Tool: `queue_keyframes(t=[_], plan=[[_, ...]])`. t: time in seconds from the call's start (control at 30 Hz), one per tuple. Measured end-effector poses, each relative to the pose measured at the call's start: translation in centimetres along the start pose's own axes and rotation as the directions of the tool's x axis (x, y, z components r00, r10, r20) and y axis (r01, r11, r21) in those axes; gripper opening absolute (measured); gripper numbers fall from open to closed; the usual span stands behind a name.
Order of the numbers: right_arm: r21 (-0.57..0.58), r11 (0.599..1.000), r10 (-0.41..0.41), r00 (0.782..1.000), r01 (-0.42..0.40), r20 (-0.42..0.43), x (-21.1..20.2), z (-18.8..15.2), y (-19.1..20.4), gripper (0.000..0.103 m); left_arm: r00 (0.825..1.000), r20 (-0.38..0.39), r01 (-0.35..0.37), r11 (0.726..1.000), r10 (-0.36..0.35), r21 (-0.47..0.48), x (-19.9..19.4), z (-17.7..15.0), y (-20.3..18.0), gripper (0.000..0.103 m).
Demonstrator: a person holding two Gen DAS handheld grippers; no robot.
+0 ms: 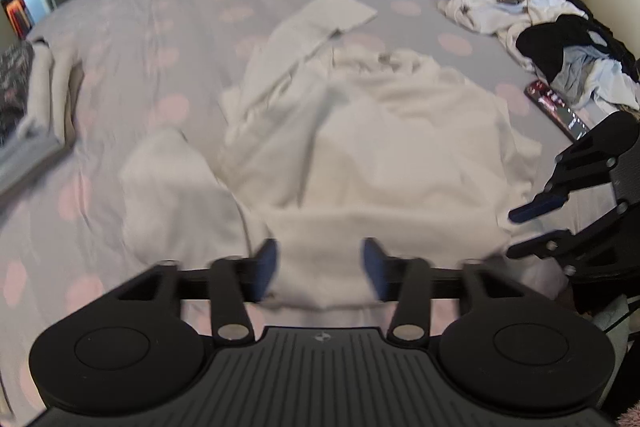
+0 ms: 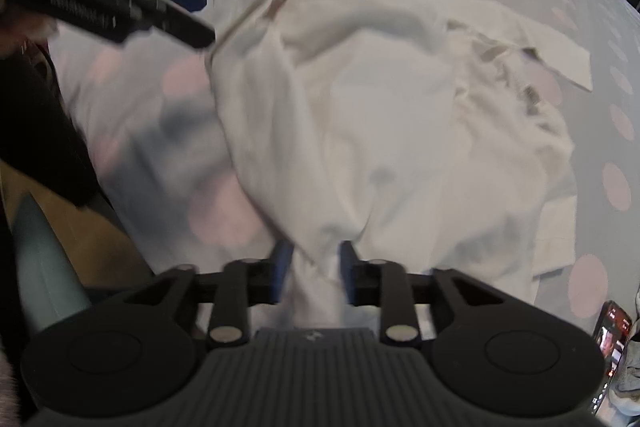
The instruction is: Fold clothes
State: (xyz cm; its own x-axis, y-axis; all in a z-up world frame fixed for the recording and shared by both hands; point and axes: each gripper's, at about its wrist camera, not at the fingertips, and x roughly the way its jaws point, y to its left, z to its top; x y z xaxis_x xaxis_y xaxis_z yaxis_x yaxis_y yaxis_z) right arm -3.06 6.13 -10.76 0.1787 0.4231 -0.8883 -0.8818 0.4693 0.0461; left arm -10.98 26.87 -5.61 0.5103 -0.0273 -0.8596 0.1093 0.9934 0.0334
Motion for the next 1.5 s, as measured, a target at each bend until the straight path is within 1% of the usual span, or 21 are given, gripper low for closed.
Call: queue_keyframes(t=[0.07, 0.13, 0.23, 0.33, 0.47, 0.53, 0.6, 0.7, 0.83, 0.9, 0.93, 0.97, 1.0, 1.03, 1.1, 1.13, 1.17, 1.23, 1.33, 1.4, 1.5], plan=[[0.036, 0.999, -0.021, 0.999, 0.019, 0.039, -0.8, 0.2, -0.7, 0.047, 1.000, 0.005, -0.012, 0.999, 0.012, 0.031, 0.1, 0.7, 0.3, 0.053], [0.084, 0.994, -0.074, 0.995, 0.069, 0.062, -0.6, 0.4, -1.8, 0.055, 0.999, 0.004, -0.034, 0.997, 0.034, 0.064, 0.6, 1.3, 0.5, 0.053], [0.174, 0.977, -0.132, 0.990, 0.121, 0.053, 0.7, 0.6, -3.7, 0.056, 0.999, 0.014, -0.049, 0.994, 0.048, 0.094, 1.8, 2.0, 0.9, 0.053], [0.245, 0.961, -0.145, 0.988, 0.130, 0.047, 1.9, 0.9, -5.3, 0.056, 0.998, 0.035, -0.048, 0.994, 0.045, 0.095, 3.3, 2.4, 1.1, 0.053], [0.333, 0.937, -0.137, 0.988, 0.107, 0.070, 3.0, 1.6, -6.7, 0.059, 0.997, 0.038, -0.066, 0.990, 0.062, 0.124, 5.4, 2.8, 0.8, 0.053], [0.359, 0.926, -0.155, 0.984, 0.114, 0.087, 3.4, 2.0, -7.2, 0.070, 0.997, 0.035, -0.077, 0.986, 0.072, 0.149, 6.3, 2.9, 0.6, 0.053], [0.376, 0.919, -0.170, 0.981, 0.122, 0.096, 3.4, 2.2, -7.8, 0.073, 0.996, 0.033, -0.087, 0.981, 0.082, 0.174, 7.3, 3.0, 0.3, 0.053], [0.395, 0.911, -0.164, 0.982, 0.114, 0.095, 4.0, 2.4, -8.6, 0.075, 0.995, 0.023, -0.097, 0.977, 0.094, 0.190, 8.4, 3.0, 0.1, 0.053], [0.431, 0.899, -0.117, 0.990, 0.072, 0.077, 5.2, 2.3, -9.3, 0.075, 0.997, 0.004, -0.077, 0.981, 0.077, 0.176, 9.5, 3.4, 0.4, 0.053], [0.459, 0.888, -0.080, 0.994, 0.037, 0.074, 5.8, 2.2, -9.5, 0.075, 0.997, 0.002, -0.071, 0.984, 0.072, 0.162, 9.8, 3.7, 0.5, 0.048], [0.470, 0.882, -0.059, 0.995, 0.017, 0.075, 5.9, 2.1, -9.5, 0.073, 0.998, 0.000, -0.067, 0.986, 0.068, 0.153, 9.9, 3.8, 0.6, 0.043], [0.472, 0.882, -0.037, 0.996, -0.005, 0.080, 6.0, 2.2, -9.3, 0.070, 0.998, -0.003, -0.057, 0.989, 0.058, 0.139, 9.9, 4.0, 0.7, 0.029], [0.466, 0.884, -0.014, 0.996, -0.028, 0.087, 6.0, 2.3, -8.9, 0.057, 0.999, -0.009, -0.041, 0.991, 0.043, 0.125, 10.0, 4.1, 0.8, 0.018], [0.453, 0.890, 0.002, 0.996, -0.044, 0.091, 6.0, 2.4, -8.5, 0.040, 1.000, -0.015, -0.026, 0.993, 0.028, 0.117, 10.0, 4.2, 0.9, 0.015], [0.407, 0.912, 0.016, 0.995, -0.054, 0.096, 5.8, 2.7, -7.4, 0.024, 1.000, -0.023, 0.006, 0.993, -0.003, 0.115, 9.7, 4.2, 0.7, 0.007], [0.381, 0.923, 0.022, 0.995, -0.058, 0.099, 5.6, 2.9, -6.9, 0.021, 0.999, -0.028, 0.027, 0.990, -0.024, 0.137, 9.4, 4.1, 0.3, 0.006], [0.359, 0.931, 0.028, 0.994, -0.064, 0.106, 5.4, 3.0, -6.4, 0.017, 0.998, -0.034, 0.050, 0.986, -0.045, 0.162, 9.0, 4.0, -0.2, 0.002], [0.331, 0.939, 0.053, 0.992, -0.089, 0.117, 5.0, 3.1, -5.8, 0.008, 0.995, -0.048, 0.099, 0.973, -0.091, 0.208, 8.3, 3.7, -1.2, 0.000], [0.315, 0.937, 0.119, 0.985, -0.153, 0.127, 4.5, 2.9, -5.1, 0.005, 0.986, -0.091, 0.159, 0.957, -0.140, 0.244, 7.6, 2.7, -2.7, 0.000], [0.295, 0.936, 0.163, 0.980, -0.191, 0.118, 4.4, 2.6, -4.3, 0.005, 0.987, -0.096, 0.148, 0.949, -0.126, 0.277, 7.4, 1.9, -3.5, 0.000], [0.243, 0.941, 0.220, 0.971, -0.236, 0.091, 4.4, 2.3, -2.4, 0.003, 0.994, -0.090, 0.092, 0.944, -0.067, 0.317, 7.2, 1.0, -3.8, 0.000]])
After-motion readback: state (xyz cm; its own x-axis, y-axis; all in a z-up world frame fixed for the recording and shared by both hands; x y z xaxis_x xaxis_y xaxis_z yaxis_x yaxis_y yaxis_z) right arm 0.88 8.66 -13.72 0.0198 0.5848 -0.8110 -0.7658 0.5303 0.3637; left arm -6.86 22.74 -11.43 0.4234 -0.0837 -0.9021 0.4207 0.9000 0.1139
